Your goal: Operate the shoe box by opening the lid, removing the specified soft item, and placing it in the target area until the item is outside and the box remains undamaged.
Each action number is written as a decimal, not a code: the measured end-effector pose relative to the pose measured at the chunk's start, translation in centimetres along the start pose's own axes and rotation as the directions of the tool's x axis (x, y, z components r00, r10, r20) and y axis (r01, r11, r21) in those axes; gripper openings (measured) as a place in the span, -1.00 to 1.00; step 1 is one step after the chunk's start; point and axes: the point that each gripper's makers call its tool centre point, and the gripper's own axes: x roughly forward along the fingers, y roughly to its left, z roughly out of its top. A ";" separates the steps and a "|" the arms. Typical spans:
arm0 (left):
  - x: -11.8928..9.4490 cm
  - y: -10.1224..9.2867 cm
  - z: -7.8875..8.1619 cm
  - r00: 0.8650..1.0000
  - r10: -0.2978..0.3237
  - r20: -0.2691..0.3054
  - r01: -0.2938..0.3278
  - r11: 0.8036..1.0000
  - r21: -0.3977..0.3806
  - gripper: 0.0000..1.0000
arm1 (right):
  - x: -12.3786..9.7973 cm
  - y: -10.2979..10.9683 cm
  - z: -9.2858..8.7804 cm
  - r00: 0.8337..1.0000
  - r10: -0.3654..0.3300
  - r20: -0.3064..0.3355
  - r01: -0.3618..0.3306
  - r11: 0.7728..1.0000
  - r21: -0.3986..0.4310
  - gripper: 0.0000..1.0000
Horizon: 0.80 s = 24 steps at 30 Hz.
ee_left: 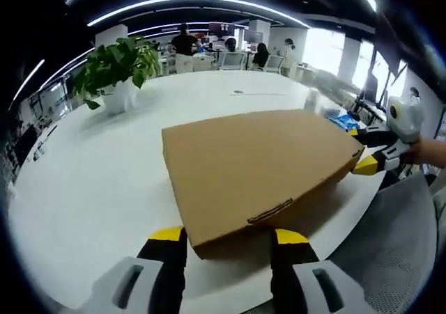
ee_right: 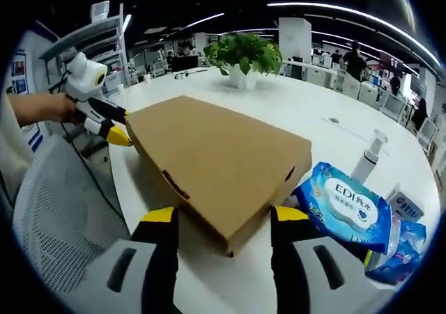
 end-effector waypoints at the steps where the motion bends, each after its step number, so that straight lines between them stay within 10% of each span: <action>1: 0.0 0.1 0.0 1.000 -0.003 0.002 0.003 1.000 -0.010 -0.03 | 0.0 0.0 0.0 1.000 -0.001 -0.001 0.001 1.000 -0.002 -0.02; 24: 0.7 0.2 -0.3 0.999 0.013 -0.029 -0.013 1.000 -0.003 -0.04 | 0.4 -0.1 -1.0 0.999 -0.013 -0.036 0.013 1.000 -0.002 -0.11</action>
